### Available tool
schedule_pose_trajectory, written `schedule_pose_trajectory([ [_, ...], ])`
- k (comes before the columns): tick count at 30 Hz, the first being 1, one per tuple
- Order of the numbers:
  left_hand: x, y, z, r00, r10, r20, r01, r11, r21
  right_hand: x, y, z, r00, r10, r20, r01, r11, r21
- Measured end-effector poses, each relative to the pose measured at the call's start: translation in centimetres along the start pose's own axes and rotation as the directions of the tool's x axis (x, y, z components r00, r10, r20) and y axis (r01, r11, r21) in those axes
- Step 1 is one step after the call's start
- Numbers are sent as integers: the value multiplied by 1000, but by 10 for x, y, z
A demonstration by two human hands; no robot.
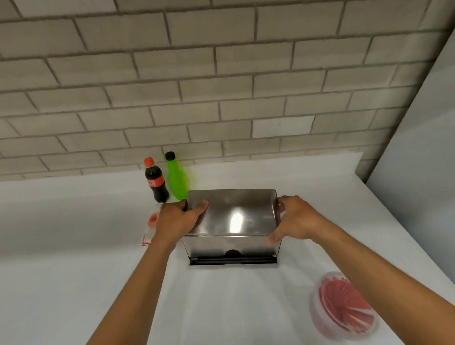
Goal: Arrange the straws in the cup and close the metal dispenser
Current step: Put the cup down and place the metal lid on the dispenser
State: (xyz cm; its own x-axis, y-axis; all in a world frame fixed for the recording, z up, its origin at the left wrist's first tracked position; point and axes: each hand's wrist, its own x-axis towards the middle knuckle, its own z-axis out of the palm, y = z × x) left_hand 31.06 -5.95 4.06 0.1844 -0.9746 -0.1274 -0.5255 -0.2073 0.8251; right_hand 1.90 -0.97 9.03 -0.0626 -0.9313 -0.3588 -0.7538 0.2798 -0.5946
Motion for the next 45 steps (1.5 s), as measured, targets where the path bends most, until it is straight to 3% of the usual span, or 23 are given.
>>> schedule_pose_trajectory([
  [7,12,10,-4,999,52,4,-51,966,252,13,0,-2,1000,17,-20,-18,999,-26],
  [14,13,13,-6,998,61,21,-65,930,361,21,6,-5,999,41,14,-40,999,-27],
  [20,15,9,-3,998,54,40,-65,923,379,24,7,-6,997,51,49,-50,999,-17],
  [29,-1,7,4,992,116,-40,-90,910,406,22,16,-7,996,39,80,-41,999,18],
  [32,-18,17,9,942,309,-134,-230,882,411,16,23,-14,996,31,89,-37,997,68],
  [36,-51,42,25,816,563,-131,-530,819,219,2,40,-30,999,-16,47,10,993,116],
  [41,-97,57,68,686,726,51,-727,684,59,-35,82,-42,997,-53,48,47,991,124],
  [45,-124,43,108,637,684,355,-706,703,-89,-70,127,-38,999,2,44,-8,991,131],
])
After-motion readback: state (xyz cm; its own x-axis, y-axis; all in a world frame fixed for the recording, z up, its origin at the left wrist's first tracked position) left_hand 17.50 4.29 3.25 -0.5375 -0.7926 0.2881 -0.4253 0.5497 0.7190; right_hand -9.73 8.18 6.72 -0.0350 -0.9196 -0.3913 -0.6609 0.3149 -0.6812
